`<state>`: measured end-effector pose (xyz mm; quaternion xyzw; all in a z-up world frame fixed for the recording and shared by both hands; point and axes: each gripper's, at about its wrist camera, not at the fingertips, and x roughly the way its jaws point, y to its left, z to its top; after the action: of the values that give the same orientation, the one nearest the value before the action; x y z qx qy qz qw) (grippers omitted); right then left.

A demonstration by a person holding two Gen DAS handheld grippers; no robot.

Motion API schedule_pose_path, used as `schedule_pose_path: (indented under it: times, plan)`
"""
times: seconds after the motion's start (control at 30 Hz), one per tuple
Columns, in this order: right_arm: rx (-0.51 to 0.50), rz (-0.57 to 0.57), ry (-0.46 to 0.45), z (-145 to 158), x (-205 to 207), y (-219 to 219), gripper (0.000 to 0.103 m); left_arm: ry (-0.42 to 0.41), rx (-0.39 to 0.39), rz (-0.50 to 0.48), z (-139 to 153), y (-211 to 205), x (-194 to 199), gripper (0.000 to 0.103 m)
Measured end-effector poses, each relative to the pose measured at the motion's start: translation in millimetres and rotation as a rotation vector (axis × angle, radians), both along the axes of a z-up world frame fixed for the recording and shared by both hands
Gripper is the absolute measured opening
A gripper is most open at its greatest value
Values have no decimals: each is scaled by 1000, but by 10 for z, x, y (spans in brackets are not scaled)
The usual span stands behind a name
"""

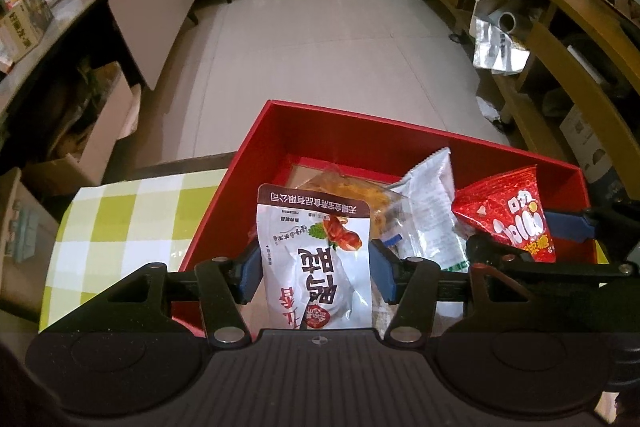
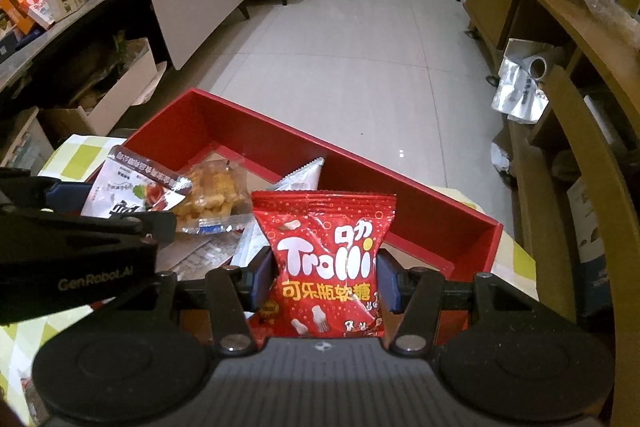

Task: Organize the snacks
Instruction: 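Open both grippers to drop the Trolli bag and jujube packet into the tray, then move both open grippers back from the tray to the remaining snacks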

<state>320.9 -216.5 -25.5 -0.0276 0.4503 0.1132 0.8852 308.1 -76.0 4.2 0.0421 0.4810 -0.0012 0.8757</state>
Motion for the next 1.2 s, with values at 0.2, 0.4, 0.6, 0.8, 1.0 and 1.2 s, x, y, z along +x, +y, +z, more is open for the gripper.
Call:
schedule_pose_path:
  times: [0.2,0.4,0.6,0.8,1.0,1.2]
  plan:
    - [-21,-2,11,-77,66,10,61,7,9,8,-40,17,41,65]
    - [-19,-10,-14,-5,52,1,63,-2,5,6,-6,9,23,69]
    - [-10,-25,-39,97,39,-32,67,-35,-8,18,111,26,-7,77]
    - [0,-40,-55,211,11,-73,68,-50,-32,22,202,45,-38,81]
    - [12,-31,-69,369,-118,-56,70,-71,-53,27,345,136,-182,86]
    - [-7,20,-77,508,-348,77,70,-72,-61,46,432,261,-362,86]
